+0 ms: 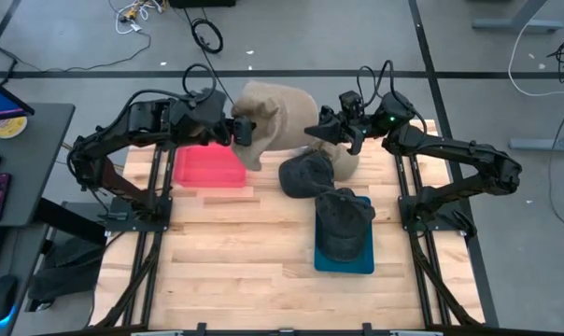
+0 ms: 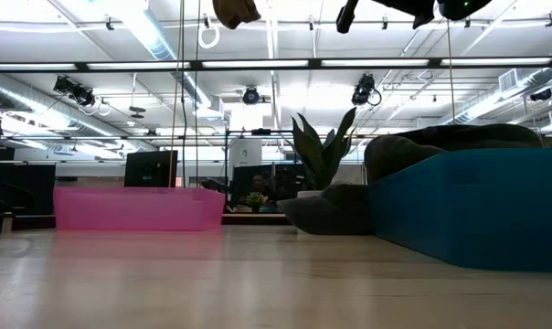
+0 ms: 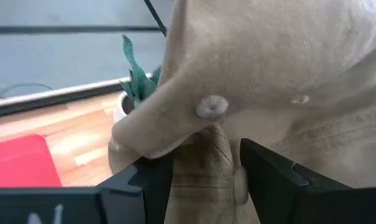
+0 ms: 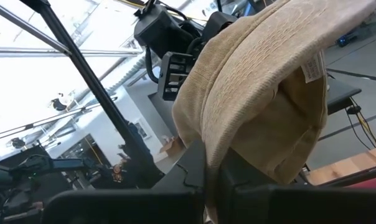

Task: Pick & Place hat
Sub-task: Put the bottom brown cap into the pink bin

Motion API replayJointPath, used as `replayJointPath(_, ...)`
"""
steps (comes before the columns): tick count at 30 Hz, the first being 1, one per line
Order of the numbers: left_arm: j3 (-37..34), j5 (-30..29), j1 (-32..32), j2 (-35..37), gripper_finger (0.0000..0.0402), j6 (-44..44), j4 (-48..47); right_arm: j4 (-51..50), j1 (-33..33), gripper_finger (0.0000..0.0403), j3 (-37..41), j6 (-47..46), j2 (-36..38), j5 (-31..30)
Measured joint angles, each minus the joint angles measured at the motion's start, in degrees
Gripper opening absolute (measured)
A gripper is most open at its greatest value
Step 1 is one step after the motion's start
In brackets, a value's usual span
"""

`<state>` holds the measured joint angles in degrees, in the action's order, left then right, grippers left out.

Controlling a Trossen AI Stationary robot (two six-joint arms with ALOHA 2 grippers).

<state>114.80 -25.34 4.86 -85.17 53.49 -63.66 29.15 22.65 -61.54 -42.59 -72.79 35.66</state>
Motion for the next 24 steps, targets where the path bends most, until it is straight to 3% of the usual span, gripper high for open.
replayJointPath(7, 0.0, 2.08, 0.14, -0.25, 0.0206, -0.02, 2.12, 0.0, -0.02, 0.0005, 0.0, -0.46, 0.0, 0.02)
replayJointPath(14, -0.07, 10.32, 1.43, -2.24, 0.0232, -4.34, 9.74, 0.21, 0.0, 0.0005, 0.0, -0.46, 0.0, 0.02)
replayJointPath(17, -0.04, 10.57, 1.46, -2.71, 0.0193, -5.3, 10.2, 0.35, 0.0, 0.0005, 0.02, -0.46, 0.02, 0.42)
replayJointPath(22, -0.04, 10.56, 1.46, -2.48, 0.005, -8.04, 10.08, 0.45, 0.01, 0.0005, 0.02, -0.66, 0.02, 1.14)
replayJointPath(24, -0.04, 10.51, 1.46, -1.87, 0.0024, -8.52, 9.76, 0.47, 0.2, 0.0006, 0.02, -0.64, 0.02, 1.49)
